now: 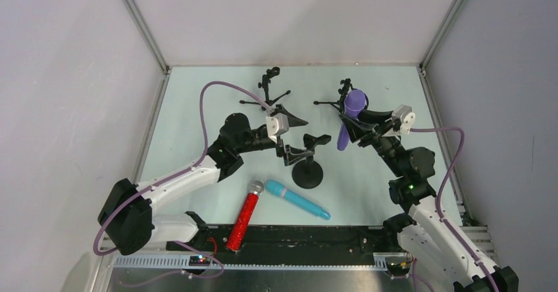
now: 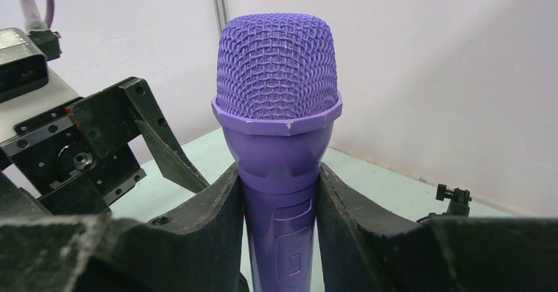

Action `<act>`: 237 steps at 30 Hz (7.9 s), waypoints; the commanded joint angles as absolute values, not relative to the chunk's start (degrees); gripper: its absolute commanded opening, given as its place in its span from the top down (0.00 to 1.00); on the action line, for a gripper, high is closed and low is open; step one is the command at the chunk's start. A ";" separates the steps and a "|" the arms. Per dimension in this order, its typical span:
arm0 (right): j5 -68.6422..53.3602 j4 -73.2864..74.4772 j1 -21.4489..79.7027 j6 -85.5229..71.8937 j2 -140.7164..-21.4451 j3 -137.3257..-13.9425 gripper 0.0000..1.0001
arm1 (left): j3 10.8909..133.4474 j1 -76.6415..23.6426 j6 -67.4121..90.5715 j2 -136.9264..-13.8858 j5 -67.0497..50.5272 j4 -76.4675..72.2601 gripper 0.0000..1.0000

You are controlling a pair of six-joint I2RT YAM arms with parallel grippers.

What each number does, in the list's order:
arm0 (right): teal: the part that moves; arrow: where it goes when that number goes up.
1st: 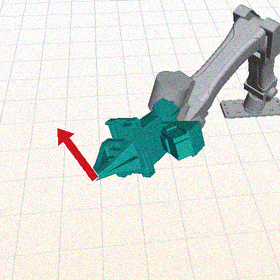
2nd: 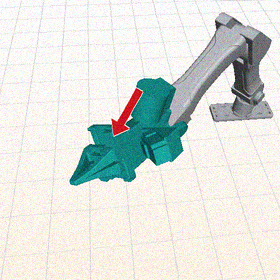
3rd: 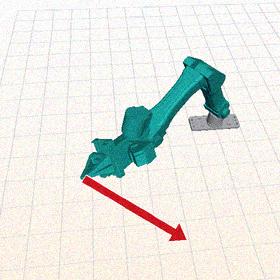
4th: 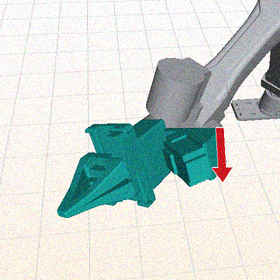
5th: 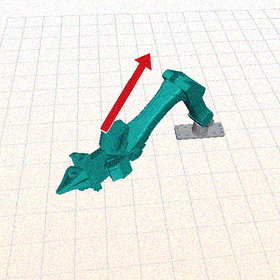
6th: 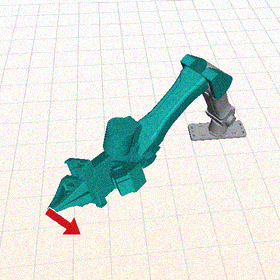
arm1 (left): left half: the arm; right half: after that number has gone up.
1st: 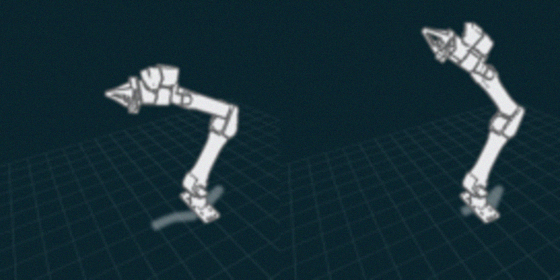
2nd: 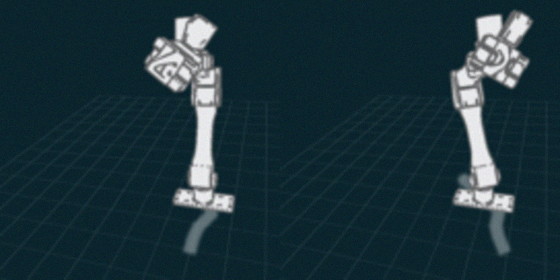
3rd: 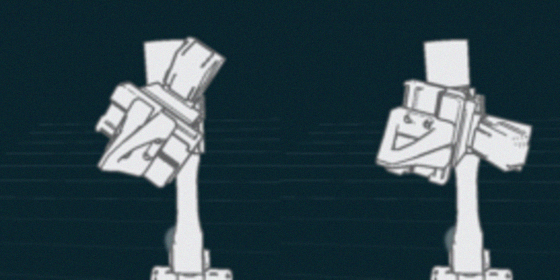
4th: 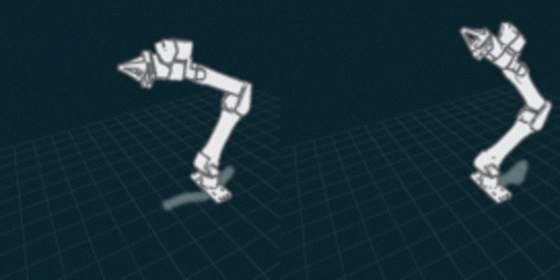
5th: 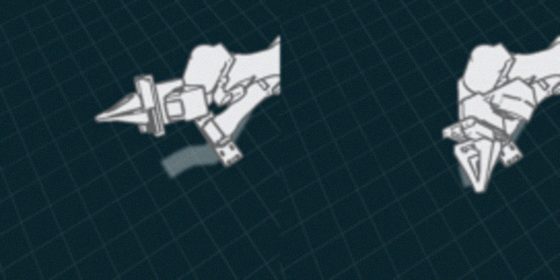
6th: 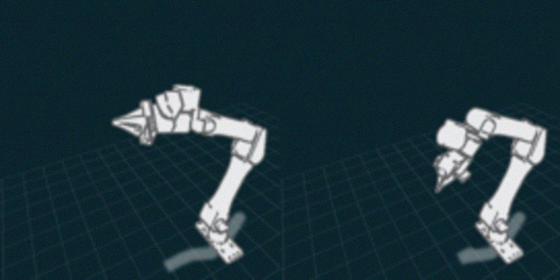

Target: Attach the microphones to the stand

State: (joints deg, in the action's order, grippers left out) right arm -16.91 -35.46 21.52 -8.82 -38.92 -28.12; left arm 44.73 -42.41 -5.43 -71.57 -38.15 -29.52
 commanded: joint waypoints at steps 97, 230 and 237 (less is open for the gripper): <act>-14.99 -53.96 32.28 -4.04 -46.10 -22.85 1.00 | 45.41 -42.68 -10.02 -78.70 -43.34 -33.16 1.00; -10.70 -16.84 30.14 -6.48 -19.38 -12.63 0.01 | 45.26 -41.01 3.70 -87.42 -42.75 -54.10 1.00; -13.22 -20.96 30.91 -5.74 -22.47 -12.21 0.04 | 46.23 -41.02 4.55 -84.39 -41.88 -54.14 1.00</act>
